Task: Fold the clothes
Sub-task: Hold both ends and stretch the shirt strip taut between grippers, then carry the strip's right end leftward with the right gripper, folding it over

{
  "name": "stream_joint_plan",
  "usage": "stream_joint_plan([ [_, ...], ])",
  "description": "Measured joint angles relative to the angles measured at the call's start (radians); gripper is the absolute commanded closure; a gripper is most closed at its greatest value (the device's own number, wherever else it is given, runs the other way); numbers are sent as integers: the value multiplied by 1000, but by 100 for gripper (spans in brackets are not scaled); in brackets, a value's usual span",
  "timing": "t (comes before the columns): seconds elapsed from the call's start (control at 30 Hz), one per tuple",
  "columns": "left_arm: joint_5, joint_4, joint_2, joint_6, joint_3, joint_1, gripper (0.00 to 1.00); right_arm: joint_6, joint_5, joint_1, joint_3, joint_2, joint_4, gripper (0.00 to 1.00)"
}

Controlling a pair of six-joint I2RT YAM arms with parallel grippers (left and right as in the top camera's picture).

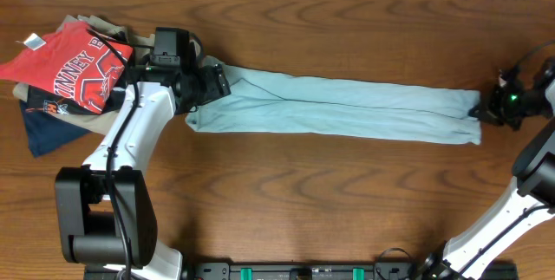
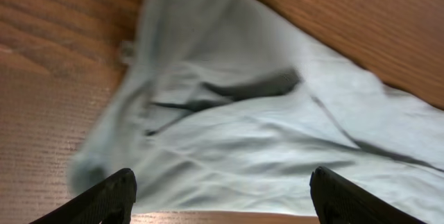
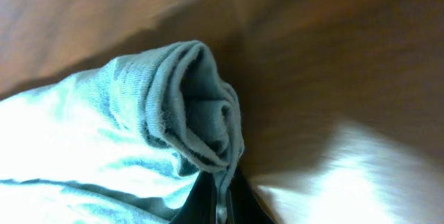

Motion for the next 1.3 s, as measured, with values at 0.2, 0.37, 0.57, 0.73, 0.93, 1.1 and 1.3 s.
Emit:
stream_joint_plan([
  [0.2, 0, -14, 0, 0, 0, 0, 18, -19, 76, -35, 69, -7, -46, 99],
  [0.37, 0, -13, 0, 0, 0, 0, 18, -70, 97, 4, 76, -53, -94, 99],
  [0.57, 0, -13, 0, 0, 0, 0, 18, -68, 90, 149, 81, -126, -143, 99],
  [0.73, 0, -13, 0, 0, 0, 0, 18, -14, 82, 298, 84, -139, -168, 99],
  [0.93, 0, -13, 0, 0, 0, 0, 18, 73, 78, 476, 84, -139, -158, 99],
  [1.1, 0, -13, 0, 0, 0, 0, 18, 131, 78, 589, 84, -139, -129, 99],
  [1.3, 0, -14, 0, 0, 0, 0, 18, 173, 81, 688, 84, -139, -117, 99],
])
